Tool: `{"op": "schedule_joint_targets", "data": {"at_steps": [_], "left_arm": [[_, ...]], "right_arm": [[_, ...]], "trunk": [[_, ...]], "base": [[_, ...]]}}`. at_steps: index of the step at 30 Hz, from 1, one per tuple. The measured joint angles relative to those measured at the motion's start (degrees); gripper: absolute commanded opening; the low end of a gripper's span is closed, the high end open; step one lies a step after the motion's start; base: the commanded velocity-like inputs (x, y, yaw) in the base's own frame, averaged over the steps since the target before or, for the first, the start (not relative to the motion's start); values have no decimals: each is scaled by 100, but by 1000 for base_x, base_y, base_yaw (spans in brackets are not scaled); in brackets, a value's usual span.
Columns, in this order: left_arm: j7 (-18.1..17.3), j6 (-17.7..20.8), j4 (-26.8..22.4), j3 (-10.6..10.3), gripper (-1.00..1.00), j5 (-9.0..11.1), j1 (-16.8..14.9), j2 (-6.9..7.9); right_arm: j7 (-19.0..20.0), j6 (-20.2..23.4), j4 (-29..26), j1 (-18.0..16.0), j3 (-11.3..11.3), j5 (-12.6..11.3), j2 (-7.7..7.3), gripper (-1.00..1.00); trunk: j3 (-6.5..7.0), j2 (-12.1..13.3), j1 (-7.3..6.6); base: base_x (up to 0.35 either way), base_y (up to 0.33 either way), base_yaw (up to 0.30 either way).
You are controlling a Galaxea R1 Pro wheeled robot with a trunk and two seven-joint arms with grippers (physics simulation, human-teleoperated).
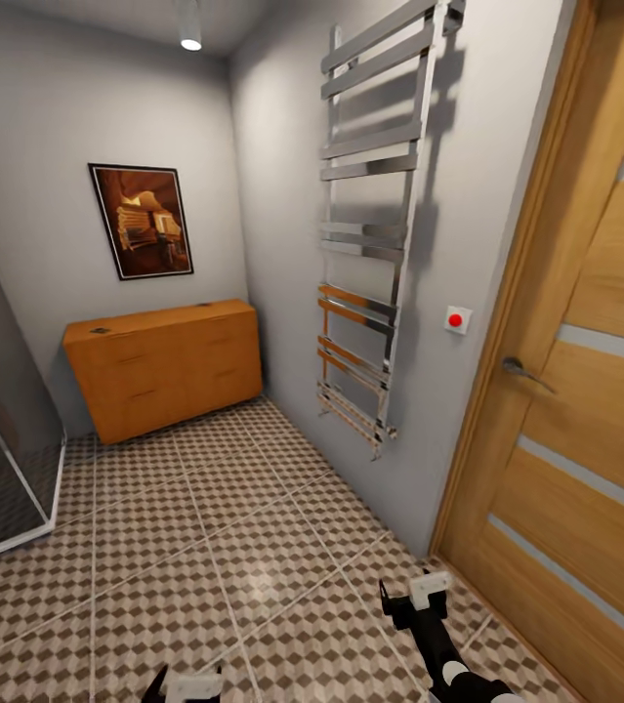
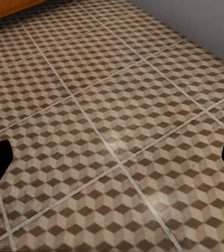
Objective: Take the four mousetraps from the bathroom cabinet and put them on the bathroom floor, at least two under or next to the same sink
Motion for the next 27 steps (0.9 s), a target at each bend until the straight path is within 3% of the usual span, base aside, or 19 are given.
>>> {"op": "schedule_joint_targets", "data": {"at_steps": [15, 27], "left_arm": [[0, 0, -2, 0, 100, 0, 0, 2], [0, 0, -2, 0, 100, -1, 0, 4]], "right_arm": [[0, -3, -1, 0, 0, -2, -1, 100], [1, -4, -1, 0, -1, 0, 1, 100]], "trunk": [[0, 0, 0], [0, -1, -1]], "base": [[0, -118, 281], [50, -18, 281]]}}
